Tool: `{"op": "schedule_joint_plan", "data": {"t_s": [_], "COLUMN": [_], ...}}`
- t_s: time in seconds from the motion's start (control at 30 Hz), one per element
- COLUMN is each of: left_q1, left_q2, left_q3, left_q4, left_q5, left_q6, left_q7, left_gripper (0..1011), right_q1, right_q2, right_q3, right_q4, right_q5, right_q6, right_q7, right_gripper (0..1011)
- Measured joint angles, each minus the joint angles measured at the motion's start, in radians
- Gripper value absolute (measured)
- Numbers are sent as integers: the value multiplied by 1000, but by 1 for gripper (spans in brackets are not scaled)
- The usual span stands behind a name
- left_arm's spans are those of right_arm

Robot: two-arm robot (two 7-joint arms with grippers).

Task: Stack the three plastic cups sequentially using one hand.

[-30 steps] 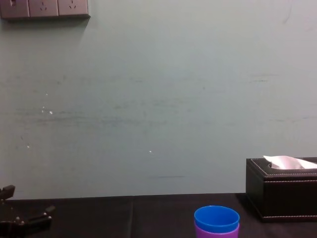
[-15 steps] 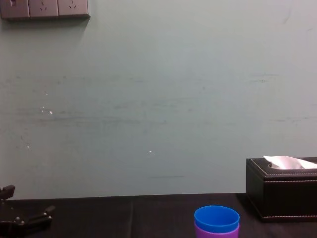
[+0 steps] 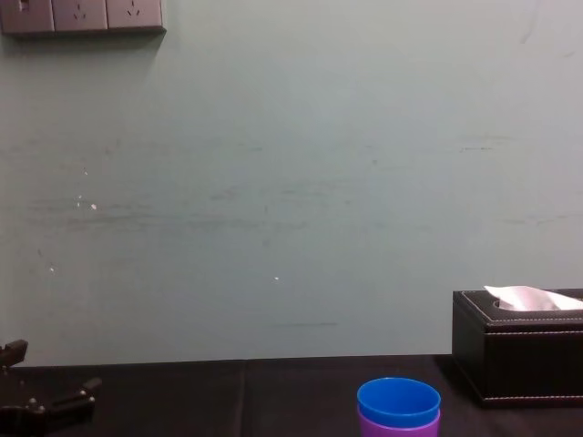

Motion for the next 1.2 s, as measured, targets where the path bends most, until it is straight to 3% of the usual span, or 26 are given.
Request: {"op": "schedule_joint_plan", "data": {"t_s": [0.4, 0.73, 0.93, 1.2], "left_q1": [0, 0, 0, 0], "left_q2": [0, 0, 0, 0], "left_q3": [0, 0, 0, 0], "left_q4": [0, 0, 0, 0], "left_q5": [0, 0, 0, 0], "left_q6": [0, 0, 0, 0], "left_q7": [0, 0, 0, 0], "left_gripper": [1010, 1010, 1010, 1010], "right_q1": [3, 3, 9, 44], "right_q2": [0, 13, 33, 39], "right_q3": [1, 25, 39, 53], "right_q4": [-5, -96, -166, -211], "right_q5": [5, 32, 22, 10], "right_q6": [8, 82, 130, 196], "right_q7": [0, -36, -67, -93], "right_gripper": [738, 738, 738, 738]}}
